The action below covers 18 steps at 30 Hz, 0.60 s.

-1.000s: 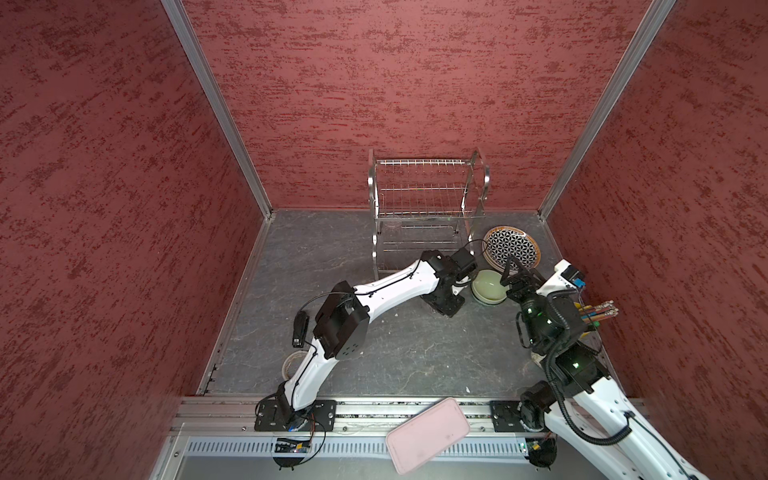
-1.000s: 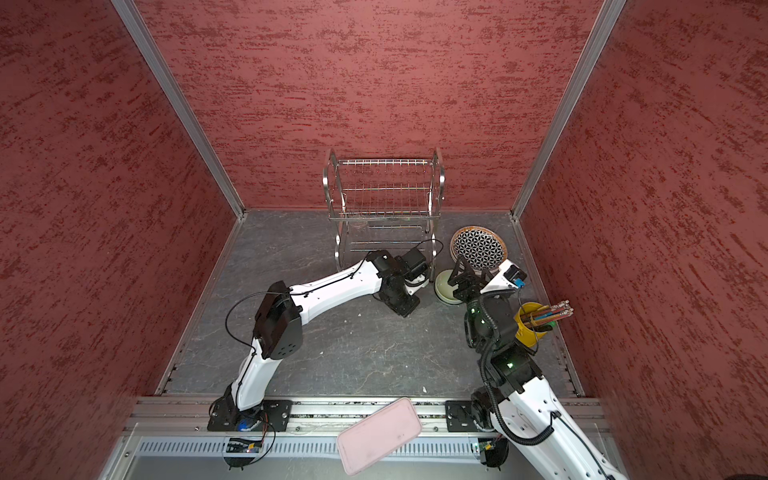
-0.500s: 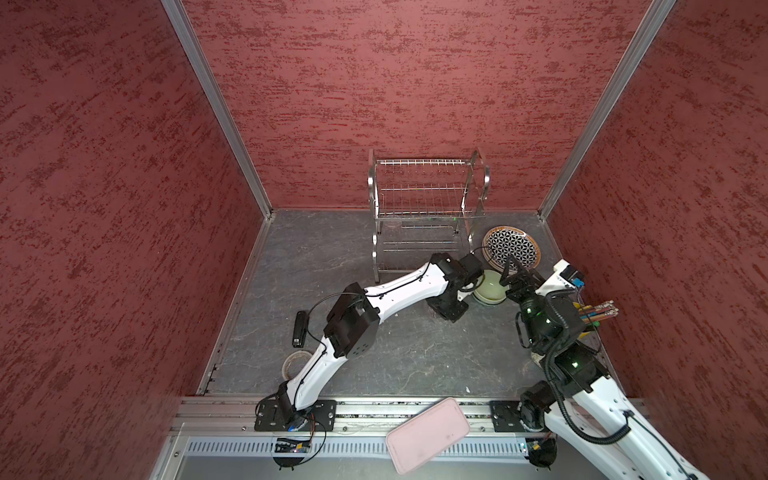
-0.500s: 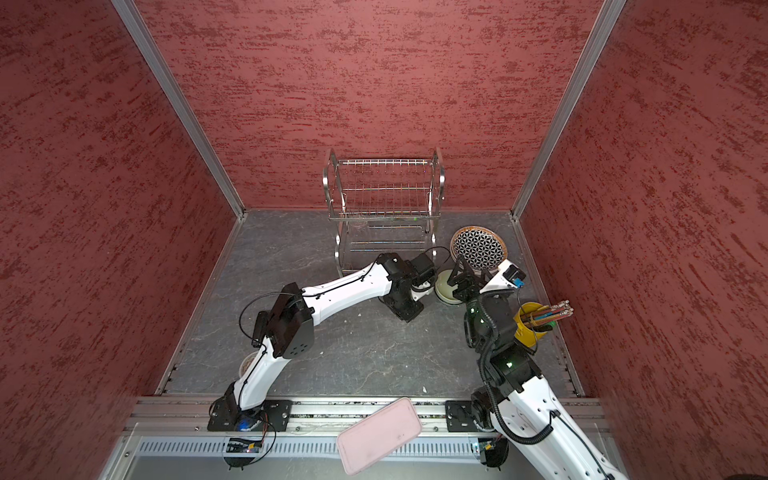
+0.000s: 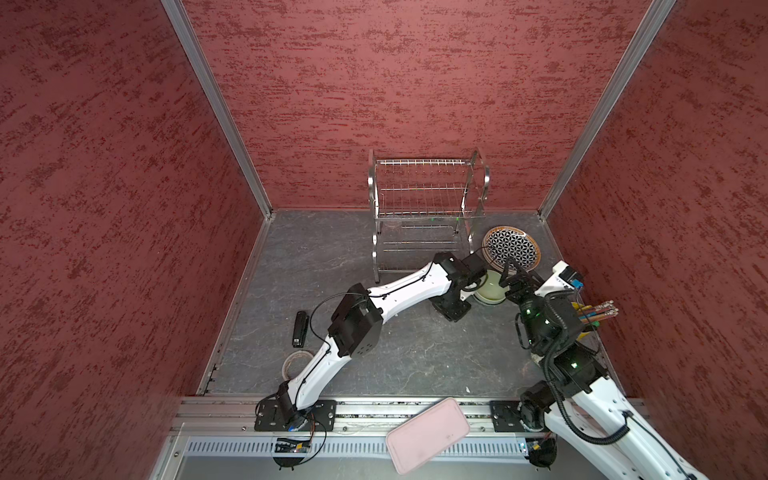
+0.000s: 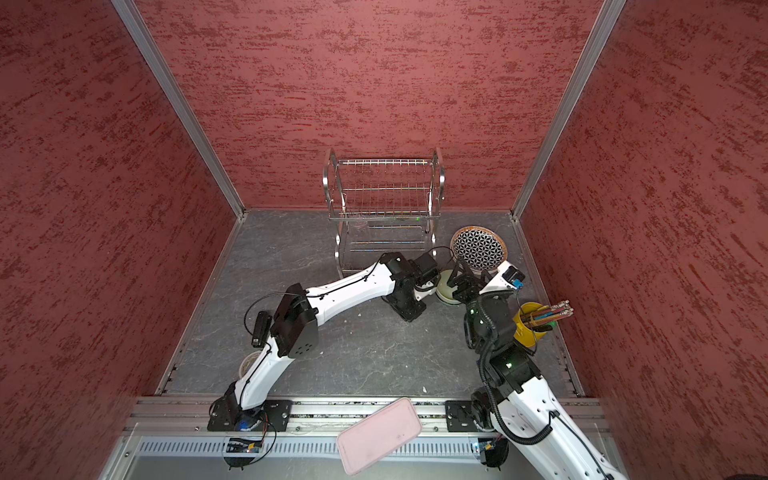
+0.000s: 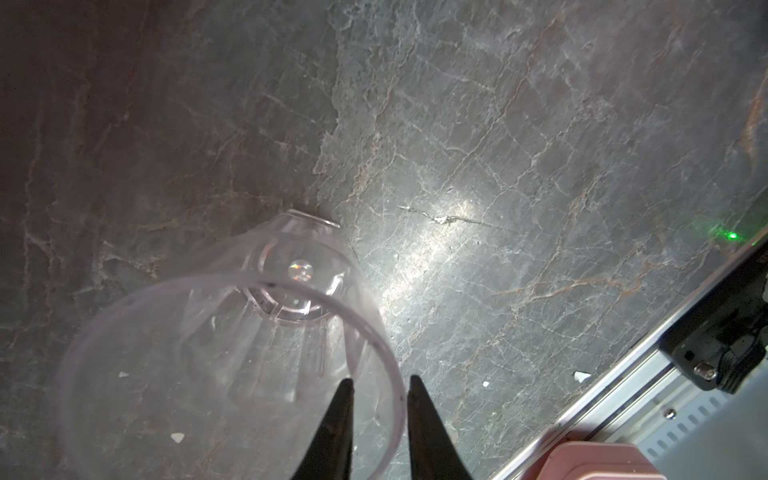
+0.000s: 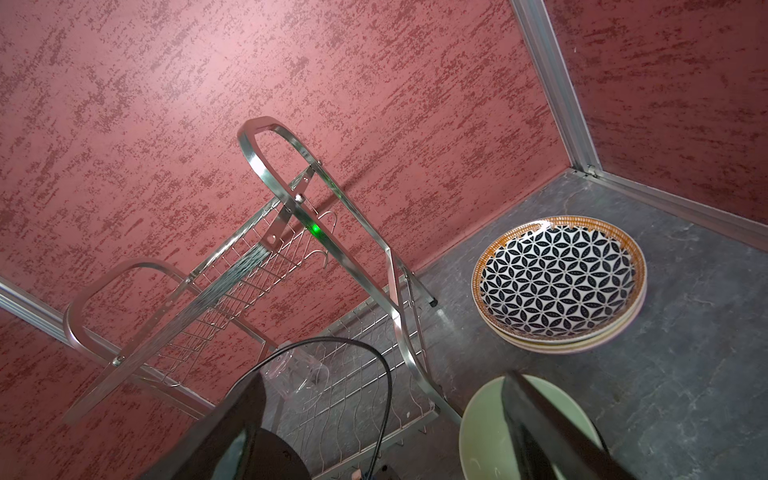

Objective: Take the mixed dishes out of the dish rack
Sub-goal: 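Lower the clear cup onto the table with the left gripper and open it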

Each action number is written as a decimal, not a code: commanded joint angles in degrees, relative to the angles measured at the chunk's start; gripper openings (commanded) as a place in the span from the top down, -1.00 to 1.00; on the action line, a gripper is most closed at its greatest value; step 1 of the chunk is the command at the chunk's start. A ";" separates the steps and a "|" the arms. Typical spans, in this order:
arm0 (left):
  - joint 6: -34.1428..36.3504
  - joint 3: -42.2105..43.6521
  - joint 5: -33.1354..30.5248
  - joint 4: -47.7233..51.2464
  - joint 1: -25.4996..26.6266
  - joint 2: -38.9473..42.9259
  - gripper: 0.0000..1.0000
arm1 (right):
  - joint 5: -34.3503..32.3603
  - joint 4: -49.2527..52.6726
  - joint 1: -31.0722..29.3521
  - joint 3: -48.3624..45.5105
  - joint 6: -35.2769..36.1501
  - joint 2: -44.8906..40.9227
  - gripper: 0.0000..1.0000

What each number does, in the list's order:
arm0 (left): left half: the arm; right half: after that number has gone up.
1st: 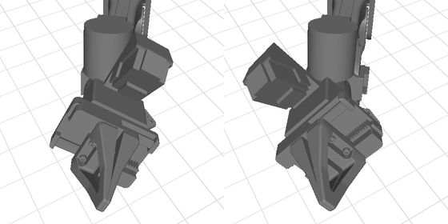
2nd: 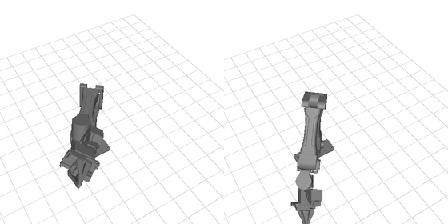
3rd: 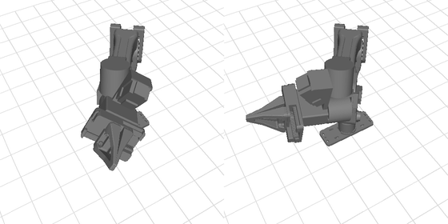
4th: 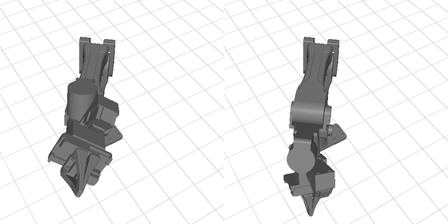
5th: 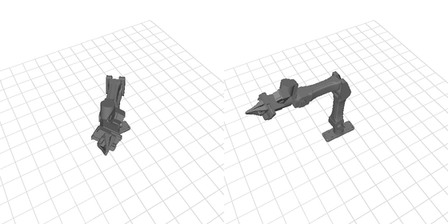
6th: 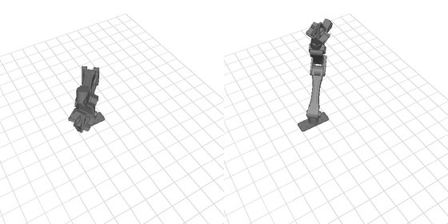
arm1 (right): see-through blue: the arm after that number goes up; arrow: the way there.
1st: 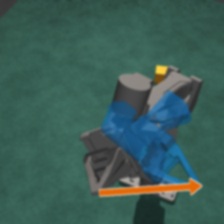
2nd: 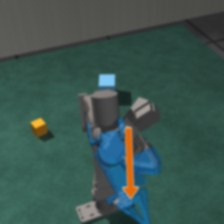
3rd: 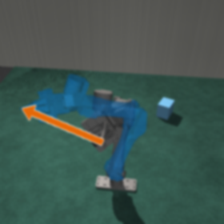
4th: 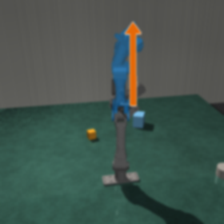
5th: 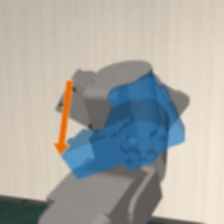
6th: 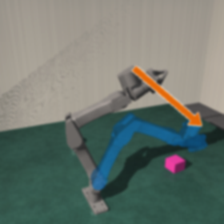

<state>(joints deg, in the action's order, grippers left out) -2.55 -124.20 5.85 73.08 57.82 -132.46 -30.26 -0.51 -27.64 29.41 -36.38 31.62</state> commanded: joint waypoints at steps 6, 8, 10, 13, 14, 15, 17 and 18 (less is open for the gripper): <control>0.22 -1.25 0.04 0.49 0.35 -1.42 0.51 | -1.37 -0.15 0.39 -0.59 0.34 -0.59 -0.78; 0.05 -1.48 -0.14 0.19 0.32 -0.98 0.51 | -1.38 -0.22 0.39 -0.58 0.35 -0.51 -0.78; -0.21 -1.37 -0.22 -0.51 0.42 -0.07 0.50 | -1.24 -0.12 0.39 -0.50 0.42 -0.37 -0.78; -0.83 -0.98 -0.60 -2.30 0.45 1.89 0.46 | -0.97 -0.06 0.45 -0.32 0.44 -0.09 -0.79; -1.04 -0.60 -0.81 -3.06 0.45 2.72 0.43 | -0.91 0.03 0.48 -0.27 0.44 -0.06 -0.79; -1.23 -0.14 -1.22 -4.02 0.45 3.71 0.43 | -0.83 0.05 0.47 -0.28 0.35 -0.07 -0.79; -1.73 0.66 -1.75 -5.94 0.45 5.86 0.42 | -0.65 0.03 0.48 -0.32 0.27 -0.06 -0.79; -1.93 1.19 -2.00 -7.10 0.45 6.90 0.41 | -0.54 0.03 0.48 -0.33 0.27 -0.06 -0.79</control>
<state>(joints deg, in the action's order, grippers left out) -3.40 -123.44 5.13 69.82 57.91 -130.80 -30.24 -0.51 -27.55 29.19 -36.36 31.51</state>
